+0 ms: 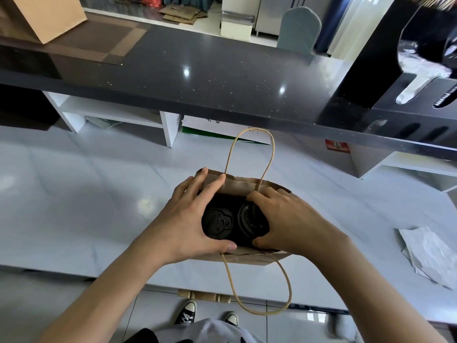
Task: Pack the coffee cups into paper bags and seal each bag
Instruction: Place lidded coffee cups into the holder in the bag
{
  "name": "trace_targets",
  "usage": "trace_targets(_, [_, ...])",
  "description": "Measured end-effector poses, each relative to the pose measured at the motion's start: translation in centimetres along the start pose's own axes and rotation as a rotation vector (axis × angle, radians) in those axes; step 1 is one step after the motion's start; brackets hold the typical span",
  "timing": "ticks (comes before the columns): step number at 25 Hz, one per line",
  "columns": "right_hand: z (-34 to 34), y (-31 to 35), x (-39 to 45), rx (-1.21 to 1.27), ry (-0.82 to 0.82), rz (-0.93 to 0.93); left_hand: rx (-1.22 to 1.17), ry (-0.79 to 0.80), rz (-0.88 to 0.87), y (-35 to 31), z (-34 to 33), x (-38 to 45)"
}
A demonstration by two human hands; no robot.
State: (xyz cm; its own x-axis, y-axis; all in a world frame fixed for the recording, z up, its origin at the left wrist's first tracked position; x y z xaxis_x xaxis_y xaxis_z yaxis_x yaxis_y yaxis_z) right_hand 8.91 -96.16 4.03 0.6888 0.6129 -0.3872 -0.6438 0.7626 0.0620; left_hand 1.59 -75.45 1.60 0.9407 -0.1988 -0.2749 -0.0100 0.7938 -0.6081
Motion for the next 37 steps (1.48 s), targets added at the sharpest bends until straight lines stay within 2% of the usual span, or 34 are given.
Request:
trace_targets(11, [-2.1,0.3,1.9,-0.202,0.05,-0.04,0.023,-0.024,-0.027,0.3,-0.3,-0.2])
trace_targets(17, [-2.0,0.8,2.6,-0.272,0.135,-0.064,0.027,-0.034,-0.038,0.6,-0.5,-0.6])
trace_targets(26, [-2.3,2.1,3.7,-0.418,0.126,-0.081,0.031,-0.046,-0.051,0.7,-0.9,-1.0])
trace_targets(33, [-2.4,1.4,2.8,-0.305,0.136,-0.073,0.008,-0.05,-0.068,0.8,-0.8,-0.9])
trace_targets(37, [-1.5,1.5,1.0,-0.14,0.024,-0.069,0.004,-0.042,-0.088,1.1,-0.5,-0.6])
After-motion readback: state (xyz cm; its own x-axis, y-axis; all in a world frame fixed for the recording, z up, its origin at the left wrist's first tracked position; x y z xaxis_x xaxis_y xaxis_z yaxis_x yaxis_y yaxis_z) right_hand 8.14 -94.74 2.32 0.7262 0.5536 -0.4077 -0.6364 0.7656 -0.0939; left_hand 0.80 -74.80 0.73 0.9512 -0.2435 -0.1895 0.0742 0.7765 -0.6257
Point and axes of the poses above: each hand's wrist, its own x-axis towards the middle knuckle, its own z-axis out of the back of the hand, y = z × x, the point moved 2 cm from there along x, towards the middle knuckle, and after that the axes turned 10 degrees about y, right-handed, at the moved point
